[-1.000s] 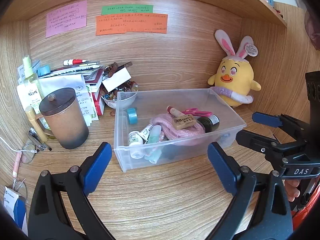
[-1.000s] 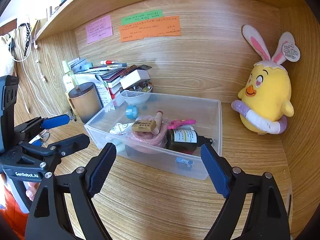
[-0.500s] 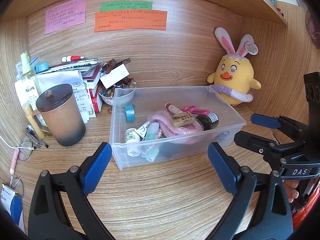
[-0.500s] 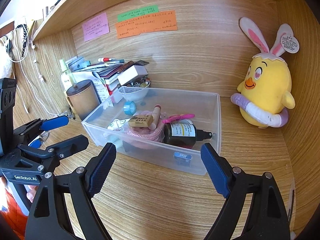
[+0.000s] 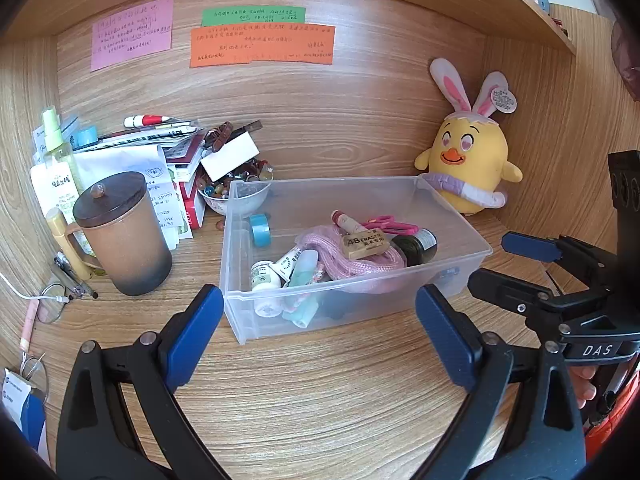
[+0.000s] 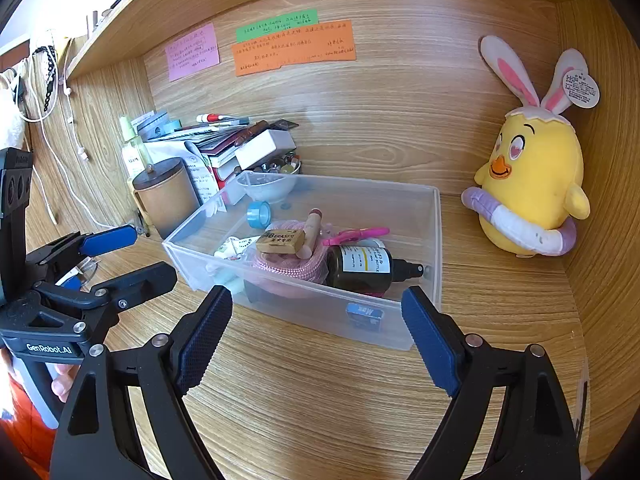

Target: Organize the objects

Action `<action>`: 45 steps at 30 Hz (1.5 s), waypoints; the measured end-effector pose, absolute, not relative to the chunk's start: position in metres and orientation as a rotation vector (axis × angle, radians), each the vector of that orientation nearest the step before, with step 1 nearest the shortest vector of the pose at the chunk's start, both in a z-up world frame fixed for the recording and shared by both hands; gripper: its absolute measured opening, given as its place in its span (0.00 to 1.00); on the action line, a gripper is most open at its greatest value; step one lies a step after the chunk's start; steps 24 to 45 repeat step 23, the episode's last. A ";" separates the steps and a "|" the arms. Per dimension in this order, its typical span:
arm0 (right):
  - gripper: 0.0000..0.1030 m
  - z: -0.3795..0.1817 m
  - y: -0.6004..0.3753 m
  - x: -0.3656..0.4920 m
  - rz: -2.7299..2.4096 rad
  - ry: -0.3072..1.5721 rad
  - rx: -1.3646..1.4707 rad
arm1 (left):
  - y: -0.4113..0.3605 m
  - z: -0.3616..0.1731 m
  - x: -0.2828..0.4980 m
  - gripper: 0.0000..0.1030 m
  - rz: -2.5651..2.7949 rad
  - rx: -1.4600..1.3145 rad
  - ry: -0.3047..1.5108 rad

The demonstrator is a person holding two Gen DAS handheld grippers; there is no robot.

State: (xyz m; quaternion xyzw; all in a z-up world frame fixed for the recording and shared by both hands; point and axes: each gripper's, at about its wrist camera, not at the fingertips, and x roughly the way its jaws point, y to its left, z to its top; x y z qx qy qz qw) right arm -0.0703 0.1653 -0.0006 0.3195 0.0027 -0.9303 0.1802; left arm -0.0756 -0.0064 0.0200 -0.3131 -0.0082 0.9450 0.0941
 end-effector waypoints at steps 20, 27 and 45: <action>0.83 -0.002 0.165 -0.071 -2.628 0.016 0.902 | -0.003 0.019 -0.076 0.95 2.774 -0.919 -0.016; 0.83 -0.003 0.165 -0.072 -2.625 0.017 0.906 | -0.005 0.018 -0.077 0.95 2.777 -0.925 -0.023; 0.83 -0.003 0.165 -0.072 -2.625 0.017 0.906 | -0.005 0.018 -0.077 0.95 2.777 -0.925 -0.023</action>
